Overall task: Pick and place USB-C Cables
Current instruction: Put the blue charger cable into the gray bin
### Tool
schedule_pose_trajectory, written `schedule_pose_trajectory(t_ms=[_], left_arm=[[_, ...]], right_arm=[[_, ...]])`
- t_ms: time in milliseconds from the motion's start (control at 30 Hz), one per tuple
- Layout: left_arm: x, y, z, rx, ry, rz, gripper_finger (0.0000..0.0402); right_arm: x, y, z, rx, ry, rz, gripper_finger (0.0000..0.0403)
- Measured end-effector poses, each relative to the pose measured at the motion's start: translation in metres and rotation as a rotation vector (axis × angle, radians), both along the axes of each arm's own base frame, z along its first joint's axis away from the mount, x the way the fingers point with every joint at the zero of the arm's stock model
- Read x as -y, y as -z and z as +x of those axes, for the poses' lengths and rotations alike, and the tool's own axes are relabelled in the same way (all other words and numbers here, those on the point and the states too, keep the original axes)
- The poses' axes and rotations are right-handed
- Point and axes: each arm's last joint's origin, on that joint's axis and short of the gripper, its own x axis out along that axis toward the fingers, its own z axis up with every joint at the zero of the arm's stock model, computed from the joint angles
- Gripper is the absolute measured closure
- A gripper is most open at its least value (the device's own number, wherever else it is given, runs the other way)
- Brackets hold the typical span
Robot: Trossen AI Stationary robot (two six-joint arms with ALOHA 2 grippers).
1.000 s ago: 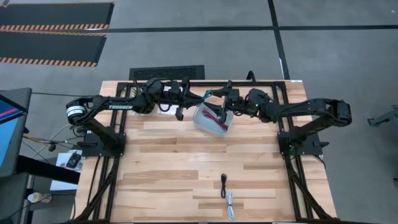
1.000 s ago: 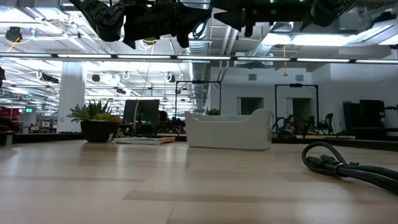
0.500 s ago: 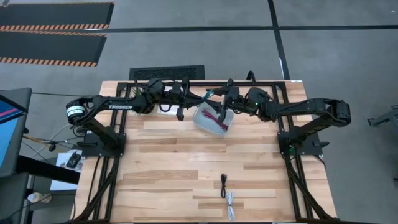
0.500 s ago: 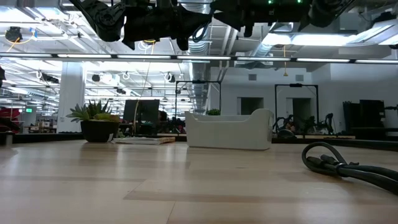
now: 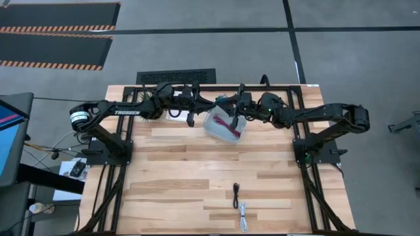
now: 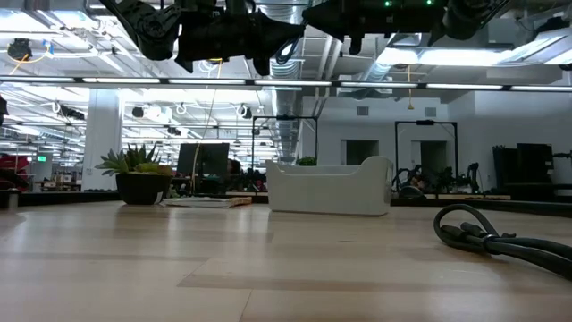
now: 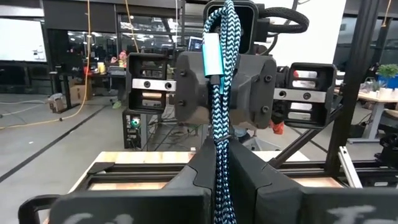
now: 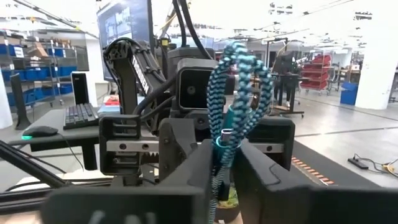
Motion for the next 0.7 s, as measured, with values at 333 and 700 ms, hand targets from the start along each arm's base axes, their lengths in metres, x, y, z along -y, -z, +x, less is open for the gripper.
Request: schedule_pose_trajectory(t_ms=[333, 700], left_arm=[[-0.0007, 0.0037, 0.0005, -0.036, -0.021, -0.018, 0.0395], [-0.0010, 0.0071, 0.0009, -0.074, -0.032, -0.065, 0.0272]], right_arm=[[0.0001, 0.0031, 0.0003, -0.032, 0.000, 0.016, 0.0378], [0.0015, -0.0043, -0.0052, -0.004, 0.014, 0.013, 0.0378]])
